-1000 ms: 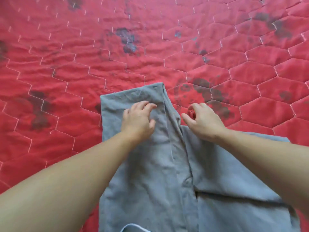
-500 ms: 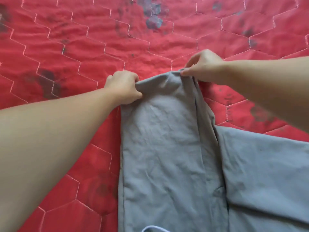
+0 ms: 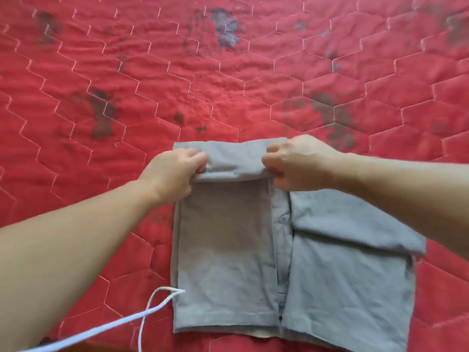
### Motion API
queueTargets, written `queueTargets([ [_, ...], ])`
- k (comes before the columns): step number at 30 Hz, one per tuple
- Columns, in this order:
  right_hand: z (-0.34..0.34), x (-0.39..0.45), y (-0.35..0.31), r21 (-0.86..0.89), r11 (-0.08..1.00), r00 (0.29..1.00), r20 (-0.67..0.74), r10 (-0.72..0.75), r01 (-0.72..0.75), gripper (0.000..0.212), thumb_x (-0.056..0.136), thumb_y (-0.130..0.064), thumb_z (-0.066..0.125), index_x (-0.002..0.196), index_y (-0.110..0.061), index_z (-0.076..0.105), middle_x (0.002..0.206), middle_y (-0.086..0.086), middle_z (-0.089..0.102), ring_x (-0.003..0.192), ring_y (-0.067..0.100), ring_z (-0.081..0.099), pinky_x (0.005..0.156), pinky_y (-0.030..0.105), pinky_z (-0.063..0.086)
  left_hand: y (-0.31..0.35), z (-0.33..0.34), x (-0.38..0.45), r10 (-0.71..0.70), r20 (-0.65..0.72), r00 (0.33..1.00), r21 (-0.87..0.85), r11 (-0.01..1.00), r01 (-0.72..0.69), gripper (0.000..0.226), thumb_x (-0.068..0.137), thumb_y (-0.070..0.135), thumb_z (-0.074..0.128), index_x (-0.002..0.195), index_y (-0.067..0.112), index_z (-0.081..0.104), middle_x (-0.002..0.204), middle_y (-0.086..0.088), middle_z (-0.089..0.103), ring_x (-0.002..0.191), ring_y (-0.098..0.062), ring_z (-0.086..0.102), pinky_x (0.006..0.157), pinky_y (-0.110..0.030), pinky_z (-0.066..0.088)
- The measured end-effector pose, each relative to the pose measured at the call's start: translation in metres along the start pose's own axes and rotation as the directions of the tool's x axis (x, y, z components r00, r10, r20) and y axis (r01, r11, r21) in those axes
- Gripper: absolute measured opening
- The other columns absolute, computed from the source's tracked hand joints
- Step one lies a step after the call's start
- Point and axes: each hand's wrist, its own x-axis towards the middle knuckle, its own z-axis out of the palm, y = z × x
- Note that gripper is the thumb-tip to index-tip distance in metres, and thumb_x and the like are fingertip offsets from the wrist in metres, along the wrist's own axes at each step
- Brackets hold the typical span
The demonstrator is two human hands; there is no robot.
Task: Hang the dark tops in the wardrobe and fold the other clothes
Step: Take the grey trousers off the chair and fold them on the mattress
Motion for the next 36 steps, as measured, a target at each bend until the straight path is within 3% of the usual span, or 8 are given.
queueTargets([
  [9, 0.073, -0.047, -0.054, 0.048, 0.995, 0.989, 0.121, 0.085, -0.092, 0.013, 0.080, -0.023, 0.055, 0.093, -0.019, 0.056, 0.099, 0.002, 0.058, 0.092, 0.028, 0.061, 0.071, 0.034, 0.037, 0.048, 0.048, -0.045, -0.091, 0.342, 0.935, 0.194, 0.981, 0.024, 0.026, 0.077, 0.011, 0.049, 0.093, 0.028, 0.035, 0.096, 0.002, 0.048, 0.089, -0.026, 0.059, 0.060, -0.033, 0.034],
  [13, 0.089, -0.053, -0.062, 0.115, 0.989, 0.991, 0.102, 0.081, -0.093, 0.011, 0.080, -0.026, 0.056, 0.088, -0.020, 0.053, 0.094, 0.001, 0.056, 0.087, 0.029, 0.060, 0.061, 0.031, 0.033, 0.054, 0.056, -0.049, -0.130, 0.447, 0.885, 0.297, 0.955, -0.011, 0.026, 0.078, 0.024, 0.050, 0.100, 0.028, 0.038, 0.103, 0.002, 0.050, 0.095, -0.024, 0.058, 0.067, -0.033, 0.035],
  [18, 0.091, -0.051, -0.052, 0.429, 0.853, 0.954, 0.096, 0.285, -0.298, 0.032, 0.083, -0.055, 0.055, 0.091, -0.027, 0.044, 0.092, -0.006, 0.042, 0.081, 0.021, 0.052, 0.069, 0.033, 0.039, 0.079, 0.060, -0.047, -0.014, 0.213, 0.977, 0.061, 0.998, 0.001, 0.051, 0.073, 0.066, 0.039, 0.104, 0.026, 0.047, 0.101, 0.002, 0.050, 0.095, -0.023, 0.052, 0.080, -0.038, 0.040],
  [23, 0.090, -0.053, -0.060, 0.251, 0.889, 0.923, 0.148, 0.355, -0.382, 0.032, 0.086, -0.048, 0.050, 0.106, -0.023, 0.050, 0.103, 0.001, 0.046, 0.100, 0.029, 0.054, 0.076, 0.037, 0.039, 0.107, 0.073, -0.043, -0.220, 0.371, 0.902, 0.014, 0.973, 0.232, 0.048, 0.085, 0.054, 0.051, 0.127, 0.032, 0.042, 0.121, 0.001, 0.047, 0.117, -0.025, 0.044, 0.096, -0.040, 0.038],
  [26, 0.090, -0.090, -0.087, 0.094, 0.958, 0.962, 0.003, 0.273, -0.272, 0.048, 0.078, -0.053, 0.054, 0.113, -0.021, 0.054, 0.116, 0.004, 0.054, 0.103, 0.029, 0.054, 0.080, 0.040, 0.043, 0.126, 0.077, -0.064, -0.067, 0.291, 0.954, -0.024, 0.997, 0.077, 0.071, 0.080, 0.067, 0.047, 0.143, 0.039, 0.029, 0.143, 0.000, 0.037, 0.131, -0.025, 0.035, 0.105, -0.039, 0.031],
  [29, 0.102, -0.147, -0.124, 0.105, 0.969, 0.975, 0.027, 0.221, -0.223, 0.071, 0.073, -0.063, 0.056, 0.127, -0.016, 0.056, 0.132, 0.011, 0.054, 0.118, 0.032, 0.053, 0.094, 0.044, 0.045, 0.150, 0.085, -0.102, 0.033, 0.385, 0.922, -0.055, 0.998, -0.013, 0.101, 0.067, 0.086, 0.033, 0.151, 0.045, -0.003, 0.164, 0.000, -0.004, 0.149, -0.025, -0.004, 0.121, -0.045, 0.002],
  [32, 0.114, -0.197, -0.155, 0.109, 0.956, 0.948, 0.198, 0.248, -0.273, 0.088, 0.075, -0.068, 0.052, 0.146, -0.016, 0.040, 0.150, 0.012, 0.041, 0.138, 0.030, 0.039, 0.109, 0.048, 0.035, 0.170, 0.097, -0.135, 0.021, 0.463, 0.886, -0.004, 1.000, -0.021, 0.112, 0.069, 0.078, 0.049, 0.150, 0.039, -0.018, 0.161, -0.001, -0.021, 0.147, -0.027, -0.021, 0.119, -0.049, -0.009],
  [36, 0.119, -0.230, -0.173, 0.077, 0.927, 0.891, 0.316, 0.327, -0.367, 0.090, 0.072, -0.038, 0.062, 0.152, -0.016, 0.027, 0.157, 0.009, 0.029, 0.145, 0.028, 0.027, 0.114, 0.051, 0.025, 0.193, 0.101, -0.152, -0.082, 0.453, 0.888, 0.070, 0.996, 0.056, 0.110, 0.077, 0.045, 0.059, 0.150, 0.034, -0.022, 0.162, -0.003, -0.020, 0.148, -0.027, -0.018, 0.120, -0.050, -0.002],
])
